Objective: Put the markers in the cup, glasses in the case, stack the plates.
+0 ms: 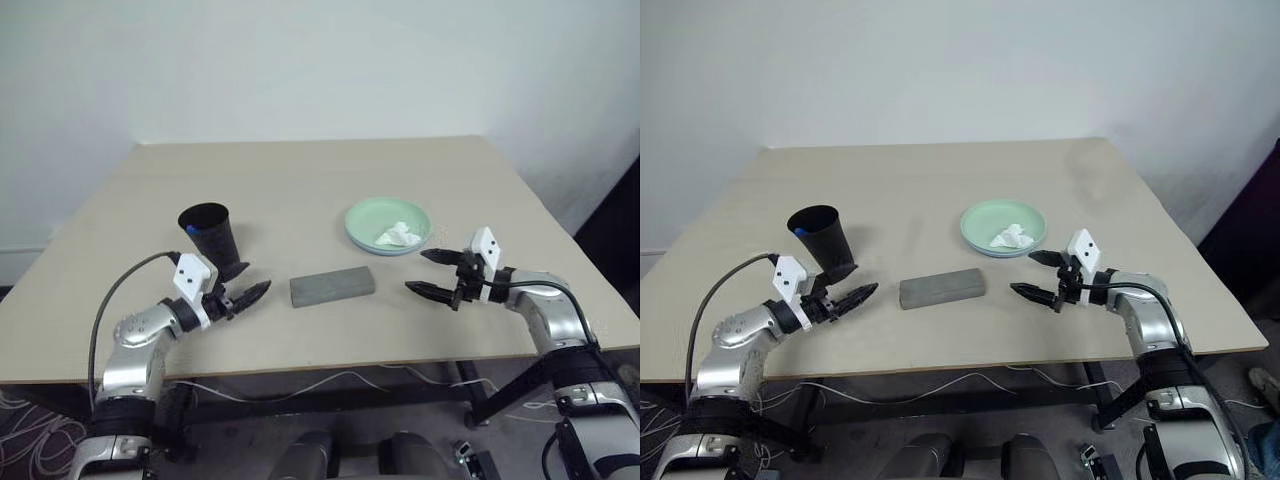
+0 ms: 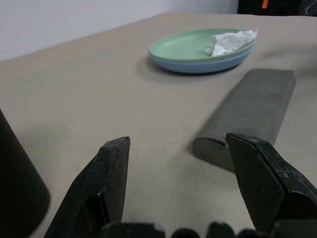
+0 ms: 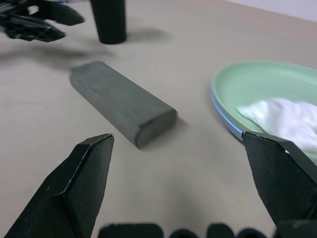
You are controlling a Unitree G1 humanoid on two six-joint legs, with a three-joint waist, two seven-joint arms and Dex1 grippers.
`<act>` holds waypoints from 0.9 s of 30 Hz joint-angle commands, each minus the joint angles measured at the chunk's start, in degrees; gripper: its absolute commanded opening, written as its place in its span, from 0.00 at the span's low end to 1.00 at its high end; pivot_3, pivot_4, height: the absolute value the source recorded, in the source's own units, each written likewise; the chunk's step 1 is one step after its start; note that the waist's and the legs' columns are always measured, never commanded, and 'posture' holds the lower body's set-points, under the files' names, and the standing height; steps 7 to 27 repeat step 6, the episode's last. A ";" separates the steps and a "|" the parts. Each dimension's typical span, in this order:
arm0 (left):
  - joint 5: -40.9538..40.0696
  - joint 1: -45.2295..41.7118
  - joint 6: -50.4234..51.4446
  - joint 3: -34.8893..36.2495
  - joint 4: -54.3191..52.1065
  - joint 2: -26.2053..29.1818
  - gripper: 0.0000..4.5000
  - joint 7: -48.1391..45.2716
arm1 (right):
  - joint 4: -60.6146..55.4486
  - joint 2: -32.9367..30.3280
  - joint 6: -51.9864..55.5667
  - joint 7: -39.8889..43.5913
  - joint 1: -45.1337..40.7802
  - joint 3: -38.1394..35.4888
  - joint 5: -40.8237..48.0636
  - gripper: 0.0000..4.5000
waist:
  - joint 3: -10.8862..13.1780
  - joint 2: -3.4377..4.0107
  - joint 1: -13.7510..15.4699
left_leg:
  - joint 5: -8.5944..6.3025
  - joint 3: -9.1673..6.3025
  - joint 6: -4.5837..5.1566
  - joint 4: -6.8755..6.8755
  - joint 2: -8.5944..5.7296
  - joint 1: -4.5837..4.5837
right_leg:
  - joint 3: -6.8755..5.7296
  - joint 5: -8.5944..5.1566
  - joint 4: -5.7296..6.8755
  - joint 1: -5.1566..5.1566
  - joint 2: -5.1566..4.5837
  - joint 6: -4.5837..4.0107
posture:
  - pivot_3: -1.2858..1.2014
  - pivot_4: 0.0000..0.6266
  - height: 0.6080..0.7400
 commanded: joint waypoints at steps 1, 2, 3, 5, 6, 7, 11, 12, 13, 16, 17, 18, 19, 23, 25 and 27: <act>1.41 0.94 -2.75 0.55 -0.36 -0.55 0.72 1.16 | -2.29 -1.91 1.05 0.53 0.77 -2.46 1.62 1.00 | 0.00 0.00 0.18 | 0.00 0.03 0.00 -0.01 0.00 0.00 | 0.08 0.00 0.00 0.00 0.00 0.00 | 0.52 0.00 0.97; 1.77 1.31 -3.15 0.34 -0.24 -0.85 0.72 1.35 | -2.48 -2.33 1.44 0.53 1.11 -2.68 1.57 1.00 | 0.00 0.00 0.43 | 0.00 0.03 0.00 -0.01 0.00 0.00 | 0.12 -0.02 0.00 0.00 0.00 -0.03 | 0.52 0.00 0.97; 2.14 1.50 -3.67 0.13 0.03 -1.20 0.72 1.55 | -3.05 -2.72 1.89 0.42 1.64 -2.75 1.53 1.00 | 0.00 0.00 0.58 | 0.00 0.05 0.00 -0.01 0.00 0.00 | 0.16 -0.05 0.00 0.00 0.00 -0.09 | 0.52 0.00 0.97; 2.62 1.53 -4.13 -0.32 0.06 -2.27 0.72 2.27 | -4.07 -3.39 2.65 0.37 2.47 -2.97 1.67 1.00 | 0.00 0.01 0.82 | 0.00 0.07 0.01 0.00 0.00 0.00 | 0.21 -0.05 0.01 0.01 -0.02 -0.11 | 0.52 0.00 0.97; 2.76 1.49 -4.34 -0.54 -0.04 -2.97 0.72 2.63 | -4.62 -3.74 3.27 0.30 2.65 -3.18 1.81 1.00 | 0.00 0.01 0.82 | 0.00 0.08 0.01 0.00 0.00 -0.01 | 0.21 -0.05 0.02 0.03 -0.02 -0.11 | 0.52 0.00 0.97; 2.76 1.49 -4.34 -0.54 -0.04 -2.97 0.72 2.63 | -4.62 -3.74 3.27 0.30 2.65 -3.18 1.81 1.00 | 0.00 0.01 0.82 | 0.00 0.08 0.01 0.00 0.00 -0.01 | 0.21 -0.05 0.02 0.03 -0.02 -0.11 | 0.52 0.00 0.97; 2.76 1.49 -4.34 -0.54 -0.04 -2.97 0.72 2.63 | -4.62 -3.74 3.27 0.30 2.65 -3.18 1.81 1.00 | 0.00 0.01 0.82 | 0.00 0.08 0.01 0.00 0.00 -0.01 | 0.21 -0.05 0.02 0.03 -0.02 -0.11 | 0.52 0.00 0.97; 2.76 1.49 -4.34 -0.54 -0.04 -2.97 0.72 2.63 | -4.62 -3.74 3.27 0.30 2.65 -3.18 1.81 1.00 | 0.00 0.01 0.82 | 0.00 0.08 0.01 0.00 0.00 -0.01 | 0.21 -0.05 0.02 0.03 -0.02 -0.11 | 0.52 0.00 0.97; 2.76 1.49 -4.34 -0.54 -0.04 -2.97 0.72 2.63 | -4.62 -3.74 3.27 0.30 2.65 -3.18 1.81 1.00 | 0.00 0.01 0.82 | 0.00 0.08 0.01 0.00 0.00 -0.01 | 0.21 -0.05 0.02 0.03 -0.02 -0.11 | 0.52 0.00 0.97; 2.76 1.49 -4.34 -0.54 -0.04 -2.97 0.72 2.63 | -4.62 -3.74 3.27 0.30 2.65 -3.18 1.81 1.00 | 0.00 0.01 0.82 | 0.00 0.08 0.01 0.00 0.00 -0.01 | 0.21 -0.05 0.02 0.03 -0.02 -0.11 | 0.52 0.00 0.97; 2.76 1.49 -4.34 -0.54 -0.04 -2.97 0.72 2.63 | -4.62 -3.74 3.27 0.30 2.65 -3.18 1.81 1.00 | 0.00 0.01 0.82 | 0.00 0.08 0.01 0.00 0.00 -0.01 | 0.21 -0.05 0.02 0.03 -0.02 -0.11 | 0.52 0.00 0.97; 2.76 1.49 -4.34 -0.54 -0.04 -2.97 0.72 2.63 | -4.62 -3.74 3.27 0.30 2.65 -3.18 1.81 1.00 | 0.00 0.01 0.82 | 0.00 0.08 0.01 0.00 0.00 -0.01 | 0.21 -0.05 0.02 0.03 -0.02 -0.11 | 0.52 0.00 0.97; 2.76 1.49 -4.34 -0.54 -0.04 -2.97 0.72 2.63 | -4.62 -3.74 3.27 0.30 2.65 -3.18 1.81 1.00 | 0.00 0.01 0.82 | 0.00 0.08 0.01 0.00 0.00 -0.01 | 0.21 -0.05 0.02 0.03 -0.02 -0.11 | 0.52 0.00 0.97; 2.76 1.49 -4.34 -0.54 -0.04 -2.97 0.72 2.63 | -4.62 -3.74 3.27 0.30 2.65 -3.18 1.81 1.00 | 0.00 0.01 0.82 | 0.00 0.08 0.01 0.00 0.00 -0.01 | 0.21 -0.05 0.02 0.03 -0.02 -0.11 | 0.52 0.00 0.97; 2.76 1.49 -4.34 -0.54 -0.04 -2.97 0.72 2.63 | -4.62 -3.74 3.27 0.30 2.65 -3.18 1.81 1.00 | 0.00 0.01 0.82 | 0.00 0.08 0.01 0.00 0.00 -0.01 | 0.21 -0.05 0.02 0.03 -0.02 -0.11 | 0.52 0.00 0.97; 2.76 1.49 -4.34 -0.54 -0.04 -2.97 0.72 2.63 | -4.62 -3.74 3.27 0.30 2.65 -3.18 1.81 1.00 | 0.00 0.01 0.82 | 0.00 0.08 0.01 0.00 0.00 -0.01 | 0.21 -0.05 0.02 0.03 -0.02 -0.11 | 0.52 0.00 0.97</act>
